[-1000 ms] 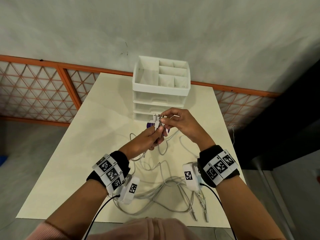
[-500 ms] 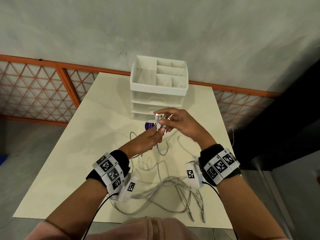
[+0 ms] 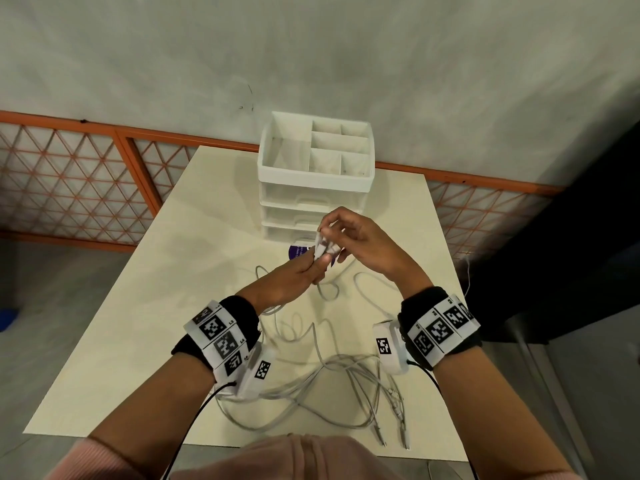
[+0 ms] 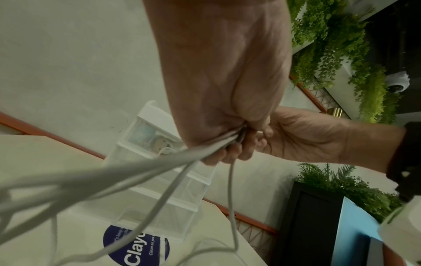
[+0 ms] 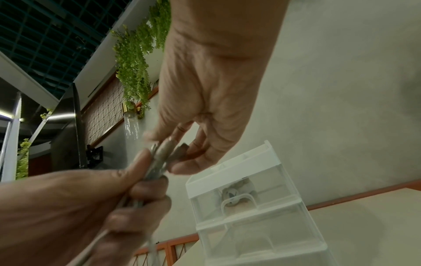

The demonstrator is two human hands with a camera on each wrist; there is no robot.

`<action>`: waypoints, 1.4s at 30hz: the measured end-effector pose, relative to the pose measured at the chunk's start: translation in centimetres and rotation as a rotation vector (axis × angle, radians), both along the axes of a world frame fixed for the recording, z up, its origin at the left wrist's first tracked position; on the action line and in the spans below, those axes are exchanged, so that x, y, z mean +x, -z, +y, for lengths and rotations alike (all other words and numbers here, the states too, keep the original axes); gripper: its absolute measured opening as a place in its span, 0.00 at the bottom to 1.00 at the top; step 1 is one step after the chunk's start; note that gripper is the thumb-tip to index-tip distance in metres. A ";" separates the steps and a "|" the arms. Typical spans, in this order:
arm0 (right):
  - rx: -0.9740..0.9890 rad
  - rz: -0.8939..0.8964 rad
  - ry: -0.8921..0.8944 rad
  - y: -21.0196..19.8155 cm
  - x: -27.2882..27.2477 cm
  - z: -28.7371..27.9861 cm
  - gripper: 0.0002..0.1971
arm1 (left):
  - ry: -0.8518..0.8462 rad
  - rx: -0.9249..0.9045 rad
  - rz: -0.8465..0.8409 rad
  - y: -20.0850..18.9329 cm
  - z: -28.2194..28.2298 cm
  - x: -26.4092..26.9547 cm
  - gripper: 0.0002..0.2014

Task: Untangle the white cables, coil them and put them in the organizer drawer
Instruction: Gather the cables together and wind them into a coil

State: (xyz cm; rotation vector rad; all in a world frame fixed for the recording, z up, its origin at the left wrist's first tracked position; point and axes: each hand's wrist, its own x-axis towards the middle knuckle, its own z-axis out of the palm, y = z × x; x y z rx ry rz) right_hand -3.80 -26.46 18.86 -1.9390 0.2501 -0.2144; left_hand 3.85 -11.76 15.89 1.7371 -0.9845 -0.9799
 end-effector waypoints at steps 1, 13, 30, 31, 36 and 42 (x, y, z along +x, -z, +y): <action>-0.019 -0.016 0.044 0.1 0.0 0.1 0.12 | -0.016 0.018 -0.041 0.0 0.0 0.2 0.15; 0.097 0.281 -0.270 2.6 2.2 3.4 0.27 | -0.200 -0.405 0.213 -3.3 -0.2 1.6 0.26; -0.193 0.316 0.053 4.8 0.4 -2.5 0.16 | -0.487 -0.590 0.004 -6.7 4.8 6.0 0.19; -0.172 0.287 0.088 4.7 0.5 -2.9 0.15 | -0.450 -0.530 -0.101 -6.2 4.9 6.3 0.16; -0.275 0.198 0.107 1.7 2.2 -1.6 0.10 | -0.149 -0.101 -0.262 -1.3 2.8 4.4 0.18; -0.299 0.133 0.123 0.0 2.6 -1.1 0.13 | -0.231 -0.189 -0.414 -0.6 1.8 4.3 0.18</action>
